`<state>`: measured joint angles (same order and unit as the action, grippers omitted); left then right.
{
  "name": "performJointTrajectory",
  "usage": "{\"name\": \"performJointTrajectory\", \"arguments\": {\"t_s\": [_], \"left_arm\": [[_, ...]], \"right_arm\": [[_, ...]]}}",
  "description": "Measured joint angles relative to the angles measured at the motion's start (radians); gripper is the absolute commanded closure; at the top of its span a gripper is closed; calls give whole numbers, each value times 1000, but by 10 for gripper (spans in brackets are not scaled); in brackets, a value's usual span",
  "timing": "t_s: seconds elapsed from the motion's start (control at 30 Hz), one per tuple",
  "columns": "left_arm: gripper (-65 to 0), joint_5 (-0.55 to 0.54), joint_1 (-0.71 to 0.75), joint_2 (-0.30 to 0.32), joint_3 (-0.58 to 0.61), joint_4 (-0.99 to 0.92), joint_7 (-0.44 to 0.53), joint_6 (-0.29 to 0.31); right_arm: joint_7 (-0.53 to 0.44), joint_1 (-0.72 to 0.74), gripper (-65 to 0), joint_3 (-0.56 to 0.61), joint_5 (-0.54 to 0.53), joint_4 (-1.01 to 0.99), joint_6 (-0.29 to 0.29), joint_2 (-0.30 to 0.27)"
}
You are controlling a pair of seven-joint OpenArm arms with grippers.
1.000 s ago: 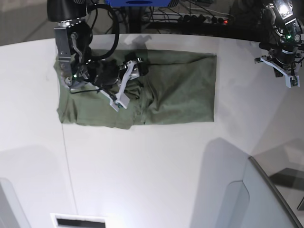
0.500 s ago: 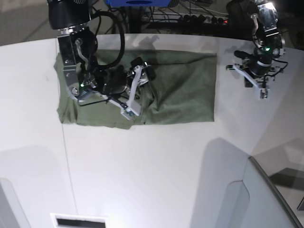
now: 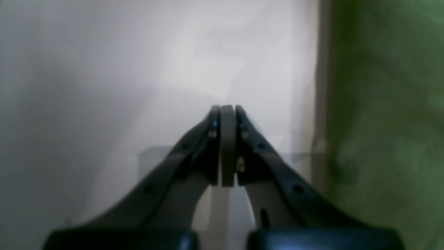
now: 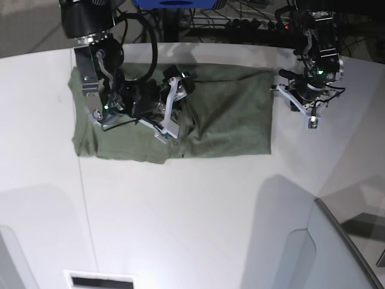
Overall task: Layout the t-shirt on the table in an organized manner, then fold the t-shirt properly
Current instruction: 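Press and tuck the folded shirt end with the right gripper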
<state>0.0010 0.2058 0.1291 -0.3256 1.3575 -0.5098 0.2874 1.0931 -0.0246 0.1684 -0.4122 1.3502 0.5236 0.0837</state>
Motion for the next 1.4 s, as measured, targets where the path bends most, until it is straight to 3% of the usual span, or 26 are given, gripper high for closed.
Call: {"name": "performJointTrajectory", "arguments": {"t_s": [0.33,0.53,0.7,0.8,0.97,1.0,1.13,1.23,1.4], "left_arm": [[0,-1,-12,-7,51,0,4,0],[0,-3,-14,-8,50,0,5,4],[0,-10,-8,1,31,3,5,16],[0,-25,21,3,-66,14,-11,27],[0,-12,88,11,-290,88,-25,26],[0,-11,92,13,-330,103,-25,36],[0,-21,96,9,-459,131,-17,178],[0,-12,96,10,-511,131,-21,211],[0,-15,89,6,-504,126,-20,214]], "right_arm": [[-2,30,-377,0,0,-64,0,3],[0,66,-377,133,-4,-70,0,6],[-8,85,-375,137,0,-108,7,5],[-8,86,-293,135,0,-127,7,0],[-35,85,-14,136,-3,-132,6,4],[-34,84,0,136,-3,-131,7,2],[-6,82,-6,135,-3,-126,4,2],[31,68,-6,82,-4,-93,-4,8],[112,53,-6,47,0,-27,-4,3]]}}
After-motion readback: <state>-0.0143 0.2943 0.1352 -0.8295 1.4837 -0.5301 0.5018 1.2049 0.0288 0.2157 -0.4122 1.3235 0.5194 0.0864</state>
